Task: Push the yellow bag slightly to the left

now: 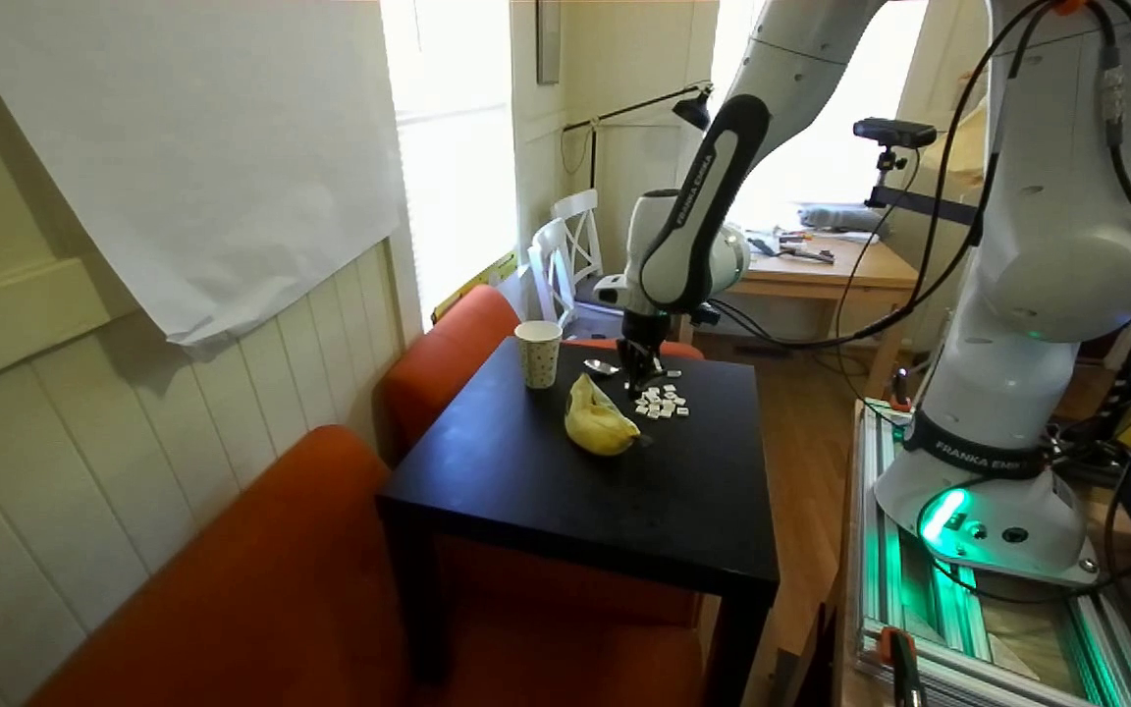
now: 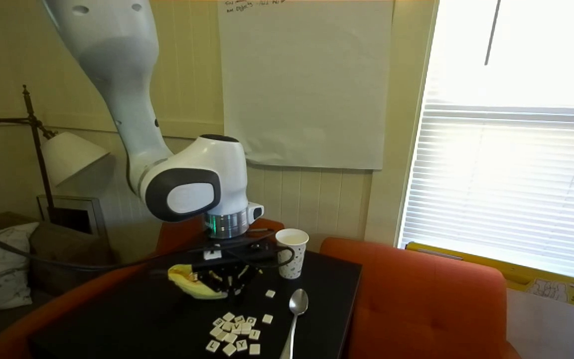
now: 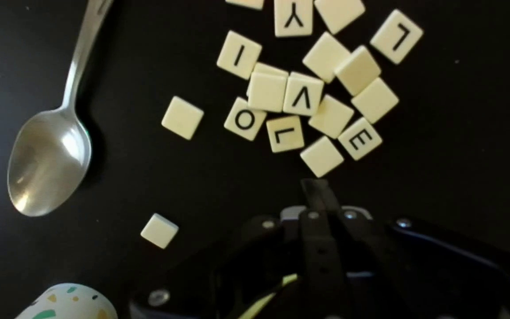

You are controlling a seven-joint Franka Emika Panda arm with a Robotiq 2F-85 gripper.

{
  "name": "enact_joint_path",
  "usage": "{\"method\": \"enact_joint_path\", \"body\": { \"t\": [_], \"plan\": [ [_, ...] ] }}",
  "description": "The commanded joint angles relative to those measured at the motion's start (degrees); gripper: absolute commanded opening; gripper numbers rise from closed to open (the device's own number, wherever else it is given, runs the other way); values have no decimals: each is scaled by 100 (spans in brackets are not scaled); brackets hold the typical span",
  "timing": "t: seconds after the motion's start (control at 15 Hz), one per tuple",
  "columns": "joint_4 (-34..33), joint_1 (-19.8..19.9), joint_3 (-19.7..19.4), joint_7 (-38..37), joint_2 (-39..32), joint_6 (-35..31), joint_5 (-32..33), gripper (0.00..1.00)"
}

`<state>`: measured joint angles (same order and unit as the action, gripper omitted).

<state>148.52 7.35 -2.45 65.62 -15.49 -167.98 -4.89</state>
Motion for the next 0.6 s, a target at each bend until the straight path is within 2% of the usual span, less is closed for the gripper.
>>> {"method": "enact_joint_path", "body": {
  "t": [0.0, 0.27, 0.4, 0.53],
  "plan": [
    [-100, -68, -74, -571, -123, 216, 737, 0],
    [-151, 70, 237, -559, -196, 411, 818, 0],
    [-164, 178, 486, -432, -225, 416, 642, 0],
    [-175, 145, 546, -464, -259, 427, 709, 0]
  ]
}}
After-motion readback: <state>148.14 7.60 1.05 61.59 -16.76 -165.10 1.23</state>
